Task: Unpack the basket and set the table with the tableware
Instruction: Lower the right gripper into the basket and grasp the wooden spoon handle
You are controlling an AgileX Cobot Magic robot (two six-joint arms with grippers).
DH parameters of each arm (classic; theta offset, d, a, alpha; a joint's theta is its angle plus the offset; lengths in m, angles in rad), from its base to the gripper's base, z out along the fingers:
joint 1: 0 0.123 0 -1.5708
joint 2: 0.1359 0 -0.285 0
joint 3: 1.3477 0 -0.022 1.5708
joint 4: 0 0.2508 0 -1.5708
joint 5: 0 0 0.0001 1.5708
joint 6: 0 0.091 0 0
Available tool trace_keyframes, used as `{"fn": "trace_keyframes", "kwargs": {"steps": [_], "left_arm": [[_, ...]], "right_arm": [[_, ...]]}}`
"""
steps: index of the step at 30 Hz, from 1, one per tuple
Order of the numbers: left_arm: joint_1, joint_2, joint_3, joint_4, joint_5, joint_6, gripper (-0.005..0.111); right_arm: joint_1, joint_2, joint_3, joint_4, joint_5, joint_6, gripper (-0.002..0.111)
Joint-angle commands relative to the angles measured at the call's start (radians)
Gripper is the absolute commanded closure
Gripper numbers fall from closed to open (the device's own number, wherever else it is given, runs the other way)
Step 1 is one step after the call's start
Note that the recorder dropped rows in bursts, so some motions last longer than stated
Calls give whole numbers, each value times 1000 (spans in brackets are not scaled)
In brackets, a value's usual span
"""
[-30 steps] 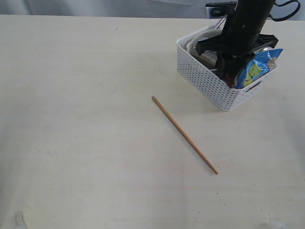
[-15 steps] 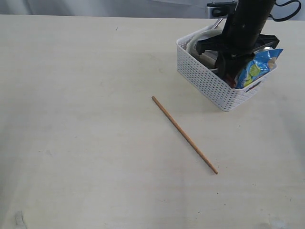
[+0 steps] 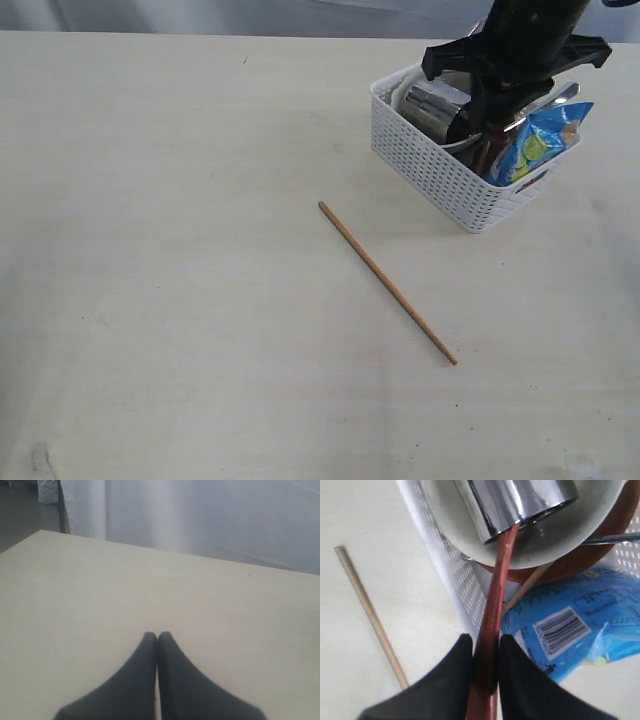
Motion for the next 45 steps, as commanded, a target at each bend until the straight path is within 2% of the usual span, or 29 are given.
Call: {"fn": "trace_keyframes", "kwargs": {"steps": [1, 13, 34, 41, 43, 45], "left_arm": [[3, -3, 4, 5, -3, 1, 107], [3, -3, 4, 5, -3, 1, 107], [3, -3, 4, 5, -3, -1, 107], [3, -3, 4, 5, -3, -1, 107], [3, -3, 4, 5, -3, -1, 107], [3, -3, 4, 5, -3, -1, 107]], "right_arm": [[-1, -32, 4, -10, -3, 4, 109], [-1, -103, 97, -12, -3, 2, 109], [-1, -168, 100, -12, -3, -6, 109], [-1, -126, 100, 75, -3, -77, 109], [-1, -85, 100, 75, -3, -79, 104], [-1, -36, 100, 71, -3, -79, 76]]}}
